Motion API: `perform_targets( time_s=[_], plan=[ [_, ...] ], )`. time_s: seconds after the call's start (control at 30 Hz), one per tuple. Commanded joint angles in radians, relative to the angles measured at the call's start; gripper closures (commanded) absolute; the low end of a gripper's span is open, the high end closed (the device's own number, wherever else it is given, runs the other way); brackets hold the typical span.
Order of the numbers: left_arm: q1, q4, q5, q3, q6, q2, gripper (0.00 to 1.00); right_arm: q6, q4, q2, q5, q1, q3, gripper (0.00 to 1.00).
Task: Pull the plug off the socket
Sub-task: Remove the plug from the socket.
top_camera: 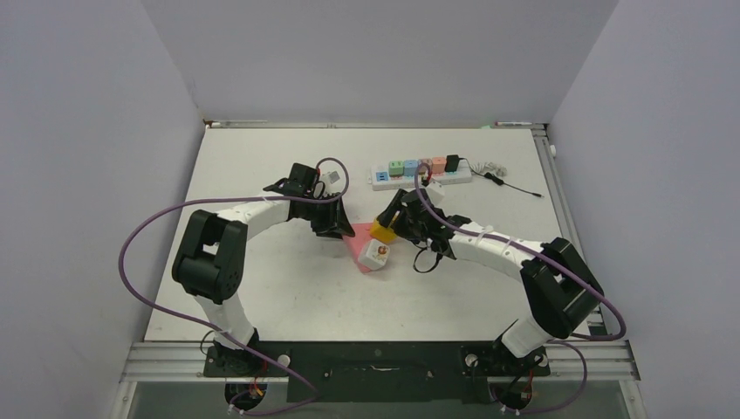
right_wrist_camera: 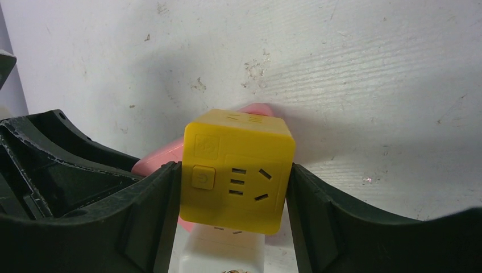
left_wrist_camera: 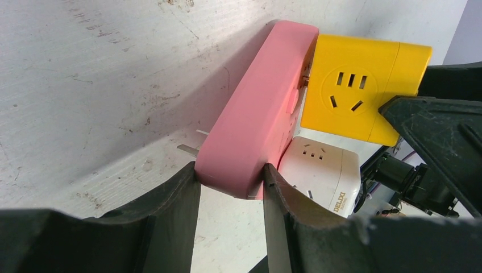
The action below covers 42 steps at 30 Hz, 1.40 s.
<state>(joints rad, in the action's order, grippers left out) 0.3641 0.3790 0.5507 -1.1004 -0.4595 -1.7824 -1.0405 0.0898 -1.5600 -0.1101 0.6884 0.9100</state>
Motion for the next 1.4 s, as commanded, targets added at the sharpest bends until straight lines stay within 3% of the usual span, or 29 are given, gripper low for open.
perform_targets(
  time_s=[0.0,0.37,1.03,1.37],
  plan=[
    [0.001,0.029,-0.123,-0.007,0.086,0.014,1.00,0.017,0.005,0.005,0.021,-0.045,-0.059,0.95],
    [0.001,0.028,-0.118,-0.008,0.083,0.008,1.00,-0.006,-0.013,0.022,-0.004,-0.038,-0.057,0.95],
    [0.001,0.023,-0.110,-0.003,0.078,0.012,1.00,0.010,0.282,-0.067,-0.375,0.178,0.198,0.95],
    [0.001,0.025,-0.115,-0.004,0.079,0.007,1.00,0.006,0.263,-0.070,-0.346,0.175,0.191,0.95]
  ],
)
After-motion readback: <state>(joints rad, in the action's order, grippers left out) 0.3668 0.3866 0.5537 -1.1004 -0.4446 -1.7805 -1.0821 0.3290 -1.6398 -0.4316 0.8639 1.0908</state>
